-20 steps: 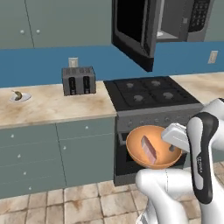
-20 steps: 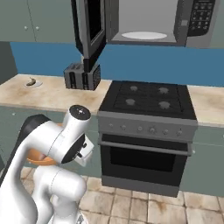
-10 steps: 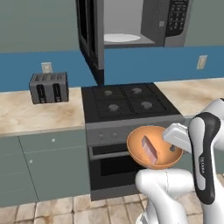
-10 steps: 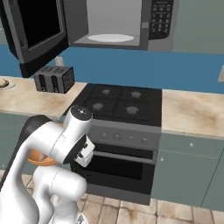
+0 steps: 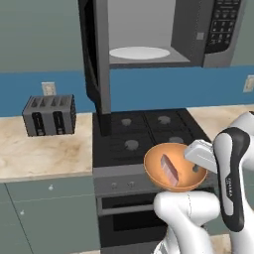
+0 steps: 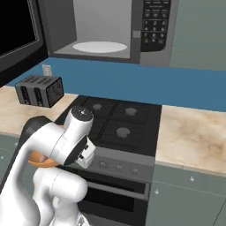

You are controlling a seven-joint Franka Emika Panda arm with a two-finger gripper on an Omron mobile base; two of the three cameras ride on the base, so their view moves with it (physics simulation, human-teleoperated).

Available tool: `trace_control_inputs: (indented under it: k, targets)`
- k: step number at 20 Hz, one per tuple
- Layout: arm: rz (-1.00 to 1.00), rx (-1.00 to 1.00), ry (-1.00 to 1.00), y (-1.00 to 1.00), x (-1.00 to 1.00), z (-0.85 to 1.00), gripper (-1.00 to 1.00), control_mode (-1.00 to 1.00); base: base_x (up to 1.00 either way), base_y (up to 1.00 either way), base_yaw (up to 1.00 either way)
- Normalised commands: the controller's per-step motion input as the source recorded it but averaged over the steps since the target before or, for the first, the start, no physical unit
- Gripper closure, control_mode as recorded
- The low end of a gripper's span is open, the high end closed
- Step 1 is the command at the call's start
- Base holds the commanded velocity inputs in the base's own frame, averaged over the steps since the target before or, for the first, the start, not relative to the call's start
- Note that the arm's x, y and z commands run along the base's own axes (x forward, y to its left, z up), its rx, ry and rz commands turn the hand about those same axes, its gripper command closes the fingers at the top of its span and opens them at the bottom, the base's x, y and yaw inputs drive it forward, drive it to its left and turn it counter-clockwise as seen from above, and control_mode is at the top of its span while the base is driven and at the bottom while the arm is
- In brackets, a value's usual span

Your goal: Remove the banana from the bowl and place it on the small plate. Then place the bowl with only the steak in the microwave, close the door, and press the start button to microwave the steak.

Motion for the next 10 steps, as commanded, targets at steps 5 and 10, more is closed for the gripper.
trace_control_inputs:
  k: [5, 10]
  targets:
    - [0.0, 0.0, 0.0, 0.0, 0.0, 0.0, 1.0, 1.0, 0.65, -0.08, 0.08]
    - [0.0, 0.0, 0.0, 0.0, 0.0, 0.0, 1.0, 1.0, 0.5, -0.01, 0.02]
